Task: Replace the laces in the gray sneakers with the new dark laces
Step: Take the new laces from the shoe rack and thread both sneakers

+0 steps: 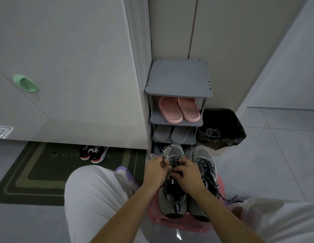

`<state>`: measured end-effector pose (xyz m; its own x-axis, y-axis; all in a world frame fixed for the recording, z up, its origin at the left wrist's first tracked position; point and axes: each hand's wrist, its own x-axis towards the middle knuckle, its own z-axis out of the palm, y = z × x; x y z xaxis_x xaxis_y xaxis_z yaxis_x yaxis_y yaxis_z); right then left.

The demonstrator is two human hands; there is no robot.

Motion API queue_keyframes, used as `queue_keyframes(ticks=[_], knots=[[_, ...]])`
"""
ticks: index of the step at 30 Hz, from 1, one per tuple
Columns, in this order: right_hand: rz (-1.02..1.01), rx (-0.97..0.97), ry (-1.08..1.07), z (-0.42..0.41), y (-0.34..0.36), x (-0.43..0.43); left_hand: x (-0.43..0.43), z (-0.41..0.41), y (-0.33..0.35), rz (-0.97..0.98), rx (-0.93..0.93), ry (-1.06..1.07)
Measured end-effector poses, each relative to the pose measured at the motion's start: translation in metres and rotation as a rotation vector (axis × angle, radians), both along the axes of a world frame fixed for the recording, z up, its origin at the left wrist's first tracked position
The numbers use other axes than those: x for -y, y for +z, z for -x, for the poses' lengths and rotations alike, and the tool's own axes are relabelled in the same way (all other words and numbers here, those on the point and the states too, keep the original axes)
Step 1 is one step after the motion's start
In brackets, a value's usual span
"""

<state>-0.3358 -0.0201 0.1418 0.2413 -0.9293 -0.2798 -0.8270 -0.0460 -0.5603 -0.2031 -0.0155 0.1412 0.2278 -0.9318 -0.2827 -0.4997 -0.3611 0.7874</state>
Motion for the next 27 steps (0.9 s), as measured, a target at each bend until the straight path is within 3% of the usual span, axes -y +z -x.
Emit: queue_keyframes(ticks=[8, 17, 24, 27], knots=[[-0.007, 0.047, -0.129, -0.004, -0.004, 0.001, -0.008, 0.004, -0.004, -0.075, -0.21, 0.061], [0.183, 0.062, -0.265, 0.011, 0.002, -0.004, -0.005, 0.009, 0.005, -0.094, -0.129, 0.041], [0.092, 0.037, -0.473, 0.045, 0.017, 0.005, -0.007, 0.005, 0.006, -0.087, -0.13, 0.035], [0.031, 0.169, -0.644, 0.057, 0.017, 0.008, -0.007, 0.005, 0.006, -0.11, -0.13, 0.043]])
